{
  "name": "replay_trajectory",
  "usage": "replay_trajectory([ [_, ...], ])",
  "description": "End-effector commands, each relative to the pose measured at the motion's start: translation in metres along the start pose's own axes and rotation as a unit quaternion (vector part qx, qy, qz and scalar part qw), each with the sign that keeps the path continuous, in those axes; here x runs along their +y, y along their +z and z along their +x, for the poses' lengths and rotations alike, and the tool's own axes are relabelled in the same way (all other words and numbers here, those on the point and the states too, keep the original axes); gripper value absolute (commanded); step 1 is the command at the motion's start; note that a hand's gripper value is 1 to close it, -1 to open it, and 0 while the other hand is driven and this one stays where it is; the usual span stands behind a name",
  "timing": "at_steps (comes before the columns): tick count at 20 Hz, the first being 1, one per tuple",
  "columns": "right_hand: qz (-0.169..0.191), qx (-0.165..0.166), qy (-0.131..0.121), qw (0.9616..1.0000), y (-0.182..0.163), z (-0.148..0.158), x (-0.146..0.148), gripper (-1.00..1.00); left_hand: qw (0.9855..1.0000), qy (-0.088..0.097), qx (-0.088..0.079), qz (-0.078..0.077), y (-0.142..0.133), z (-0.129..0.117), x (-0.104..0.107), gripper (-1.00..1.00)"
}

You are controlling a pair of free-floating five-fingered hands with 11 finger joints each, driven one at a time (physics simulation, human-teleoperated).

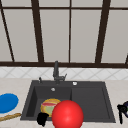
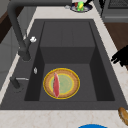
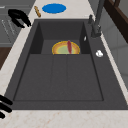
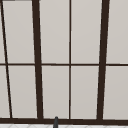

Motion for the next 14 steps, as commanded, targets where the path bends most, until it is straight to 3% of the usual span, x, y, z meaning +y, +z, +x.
replay_trajectory([
  [1,0.005,0.001,-0.008,1.0,-0.007,-0.024,-0.011,-1.0,1.0,0.0,0.0,0.0,0.0,0.0,0.0,0.0],
  [14,0.01,-0.013,-0.019,0.9997,-0.028,-0.111,-0.035,-1.0,1.0,0.0,0.0,0.0,0.0,0.0,0.0,0.0],
])
